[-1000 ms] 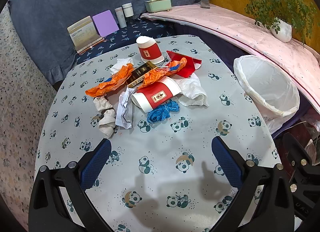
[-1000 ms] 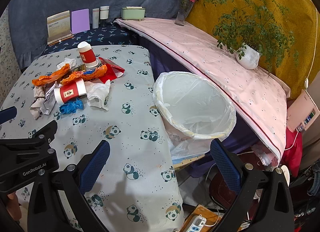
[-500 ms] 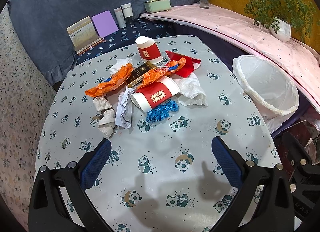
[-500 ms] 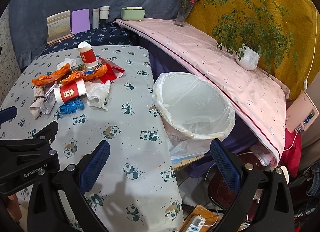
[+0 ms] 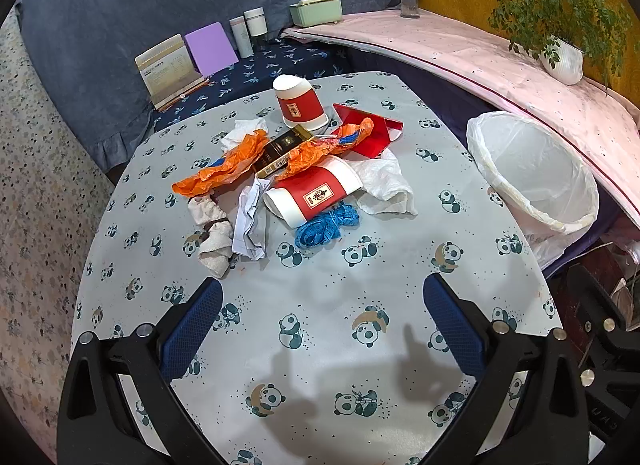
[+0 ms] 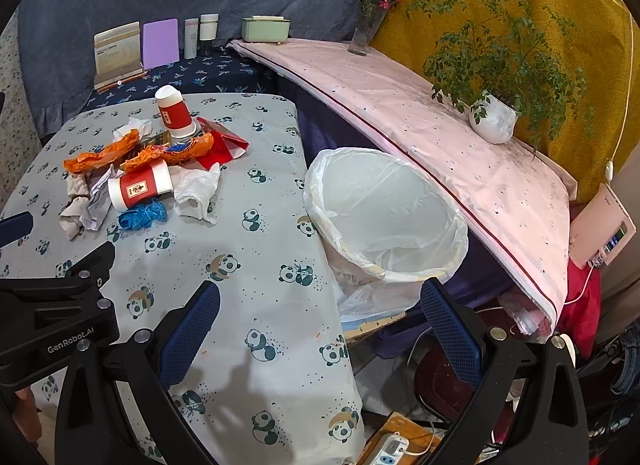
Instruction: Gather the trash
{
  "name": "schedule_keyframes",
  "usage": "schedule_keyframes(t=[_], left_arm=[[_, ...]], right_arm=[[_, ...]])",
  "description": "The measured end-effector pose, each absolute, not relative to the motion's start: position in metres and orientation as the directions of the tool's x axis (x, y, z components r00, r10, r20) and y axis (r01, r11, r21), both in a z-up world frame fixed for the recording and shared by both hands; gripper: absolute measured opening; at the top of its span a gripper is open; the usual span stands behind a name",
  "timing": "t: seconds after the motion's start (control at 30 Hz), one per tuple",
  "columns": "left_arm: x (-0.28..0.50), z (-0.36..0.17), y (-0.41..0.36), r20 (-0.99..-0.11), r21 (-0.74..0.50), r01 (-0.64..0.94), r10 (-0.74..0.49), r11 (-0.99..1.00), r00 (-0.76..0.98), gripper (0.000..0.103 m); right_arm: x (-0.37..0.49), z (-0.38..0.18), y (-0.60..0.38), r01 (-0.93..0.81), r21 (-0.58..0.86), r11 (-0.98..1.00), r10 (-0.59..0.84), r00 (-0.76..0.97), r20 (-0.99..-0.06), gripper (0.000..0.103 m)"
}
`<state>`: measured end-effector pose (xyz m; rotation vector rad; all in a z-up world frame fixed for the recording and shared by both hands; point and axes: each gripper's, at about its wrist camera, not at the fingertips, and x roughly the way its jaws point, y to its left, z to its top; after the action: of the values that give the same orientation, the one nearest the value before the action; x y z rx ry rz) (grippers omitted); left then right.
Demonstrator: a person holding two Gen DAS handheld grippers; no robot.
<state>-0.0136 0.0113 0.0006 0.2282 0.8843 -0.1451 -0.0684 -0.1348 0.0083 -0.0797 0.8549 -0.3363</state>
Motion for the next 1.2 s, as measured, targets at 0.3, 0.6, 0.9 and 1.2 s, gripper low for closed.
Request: schedule_keyframes(t=[0.3,0.6,0.9,1.2], left_arm=[[-0.012,0.001,0.012,-0.779,0.135,0.219,-0.034,0.966,0.626,0.096],[-0.01,0.002,0.012,-0.774,0.124,0.224,-0.047,0.967,0.631,0.096],[-0.011,0.006,0.017,-0.764,0.088,0.236,-0.086,0.968,0.639,0.096],[-0.006,0.007,0.024,-0.763,0.053,0.241,-0.116,0.969,0.636,0.096]], right_arm=[[-0.068,0.008,-0.136,0.272,-0.203,0.941,-0.331,0.605,-0.724,0.096],[-0.068,0.011,-0.136,0.286,-0.205,0.936,-0.343,0.609,-0.715,0.096],[-0.069,0.016,-0.135,0.31,-0.204,0.928,-0.36,0.617,-0.7,0.096],[-0.064,0.023,-0.128,0.323,-0.207,0.923,-0.374,0.634,-0.677,0.096]])
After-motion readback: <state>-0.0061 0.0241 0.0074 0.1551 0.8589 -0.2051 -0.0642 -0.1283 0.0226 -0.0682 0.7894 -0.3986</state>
